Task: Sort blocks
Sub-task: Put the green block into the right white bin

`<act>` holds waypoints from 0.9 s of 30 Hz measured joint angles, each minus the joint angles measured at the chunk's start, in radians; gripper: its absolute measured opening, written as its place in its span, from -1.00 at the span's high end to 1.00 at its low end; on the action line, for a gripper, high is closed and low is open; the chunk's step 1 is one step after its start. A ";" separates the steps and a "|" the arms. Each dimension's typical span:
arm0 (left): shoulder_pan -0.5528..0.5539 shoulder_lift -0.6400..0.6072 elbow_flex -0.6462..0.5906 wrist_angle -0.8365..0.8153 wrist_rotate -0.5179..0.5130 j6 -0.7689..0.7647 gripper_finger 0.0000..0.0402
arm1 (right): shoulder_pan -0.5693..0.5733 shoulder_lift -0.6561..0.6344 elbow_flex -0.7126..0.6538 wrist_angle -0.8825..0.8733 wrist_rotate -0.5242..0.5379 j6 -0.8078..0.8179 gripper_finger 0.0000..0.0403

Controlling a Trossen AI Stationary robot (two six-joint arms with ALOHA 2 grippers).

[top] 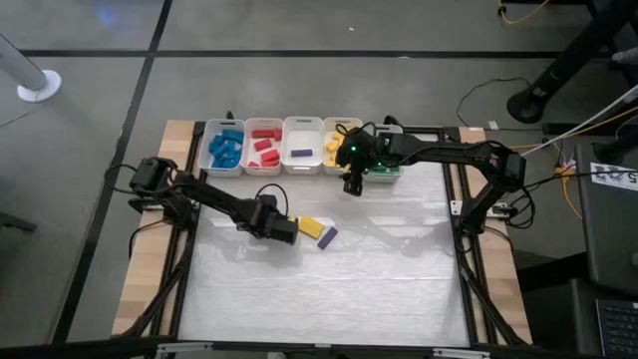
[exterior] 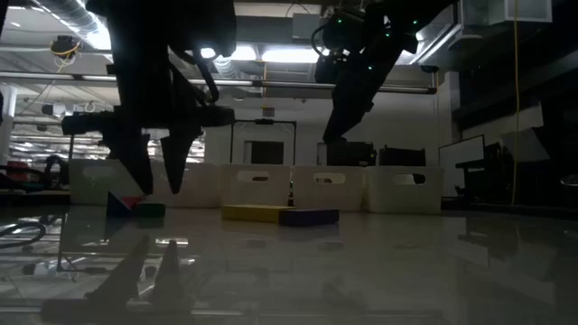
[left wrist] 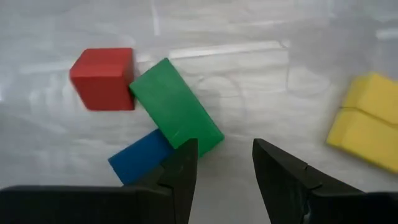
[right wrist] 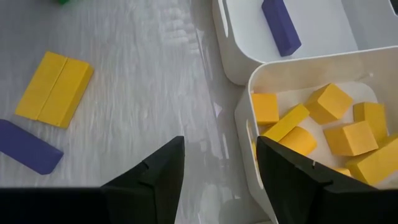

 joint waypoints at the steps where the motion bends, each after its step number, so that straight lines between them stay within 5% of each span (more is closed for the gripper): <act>1: 0.000 0.001 0.000 -0.005 -0.002 -0.027 0.29 | 0.000 0.000 0.000 0.000 0.000 0.000 0.01; 27: -0.005 0.004 -0.034 -0.082 0.031 -0.482 0.29 | 0.000 0.000 0.000 0.002 0.000 0.000 0.01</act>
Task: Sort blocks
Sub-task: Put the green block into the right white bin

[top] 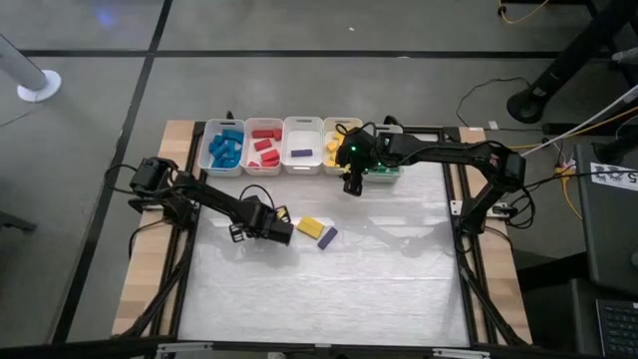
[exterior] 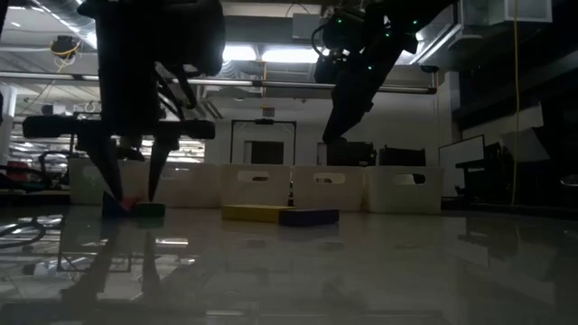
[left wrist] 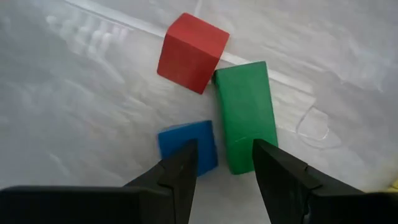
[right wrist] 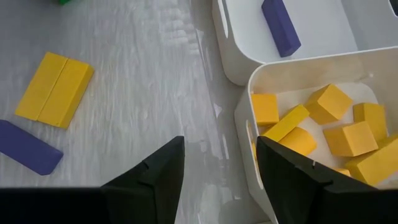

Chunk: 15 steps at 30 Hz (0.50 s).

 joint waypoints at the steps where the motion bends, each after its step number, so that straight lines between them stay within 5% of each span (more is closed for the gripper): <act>1: 0.000 0.000 -0.009 0.014 -0.002 -0.007 0.29 | 0.000 0.000 0.000 0.000 0.000 0.000 0.01; 15: 0.022 0.001 -0.050 0.067 -0.131 0.069 0.29 | 0.000 0.000 0.000 0.000 0.000 0.000 0.01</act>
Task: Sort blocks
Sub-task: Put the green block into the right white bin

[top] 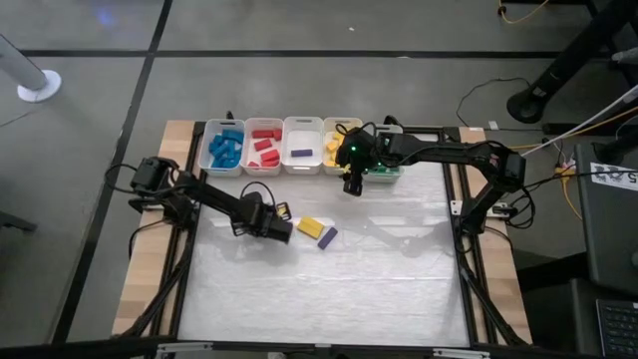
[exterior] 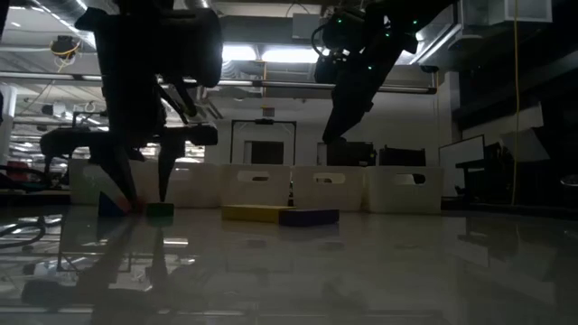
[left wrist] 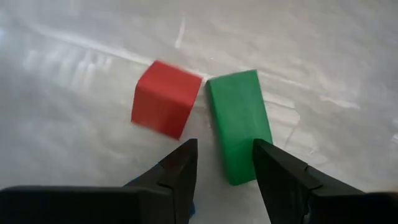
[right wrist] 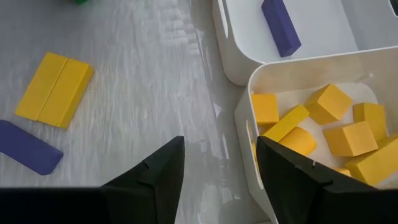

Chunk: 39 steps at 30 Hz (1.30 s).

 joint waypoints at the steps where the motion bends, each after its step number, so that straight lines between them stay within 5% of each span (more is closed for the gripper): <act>1: 0.007 0.000 0.000 -0.003 -0.001 0.031 0.29 | 0.000 0.000 0.000 0.000 0.000 0.000 0.01; 18: 0.081 0.009 0.006 -0.092 -0.027 0.160 0.29 | 0.000 0.000 0.000 -0.007 -0.072 -0.026 0.01; 25: 0.077 0.008 0.019 -0.092 -0.113 0.090 0.29 | 0.000 0.000 0.000 0.001 -0.072 -0.025 0.01; 39: 0.077 0.036 -0.023 -0.018 -0.125 -0.010 0.29 | 0.000 0.000 0.000 -0.001 -0.069 -0.025 0.01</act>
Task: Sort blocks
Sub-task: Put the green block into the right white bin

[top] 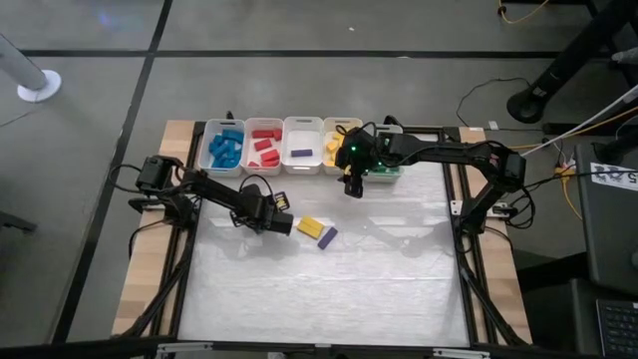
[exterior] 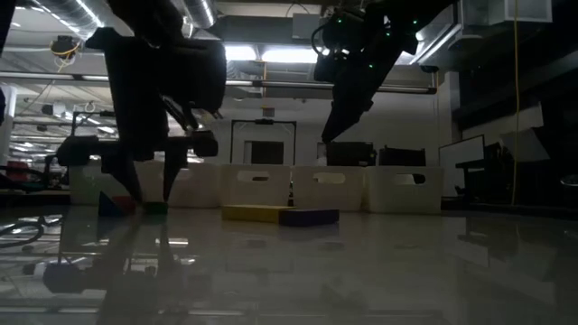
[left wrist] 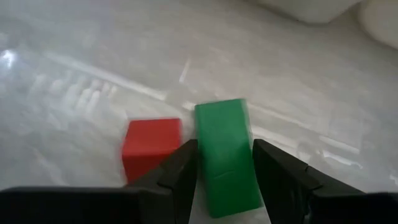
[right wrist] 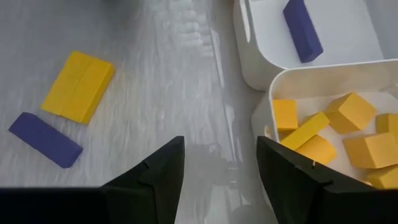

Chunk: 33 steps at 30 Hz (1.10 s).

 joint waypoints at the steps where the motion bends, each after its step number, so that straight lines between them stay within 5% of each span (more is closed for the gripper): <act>1: 0.001 0.001 -0.003 0.003 0.005 -0.011 0.29 | 0.000 0.000 0.000 0.001 0.005 0.000 0.01; 11: 0.010 0.002 -0.004 0.038 0.024 0.105 0.29 | -0.001 0.000 0.000 0.001 0.008 0.000 0.01; 23: 0.027 -0.003 -0.062 0.143 0.047 0.530 0.29 | 0.000 0.000 0.000 -0.002 0.008 0.000 0.01; 33: 0.026 -0.015 -0.075 0.153 0.045 0.626 0.43 | -0.001 -0.001 0.000 -0.009 0.009 -0.027 0.01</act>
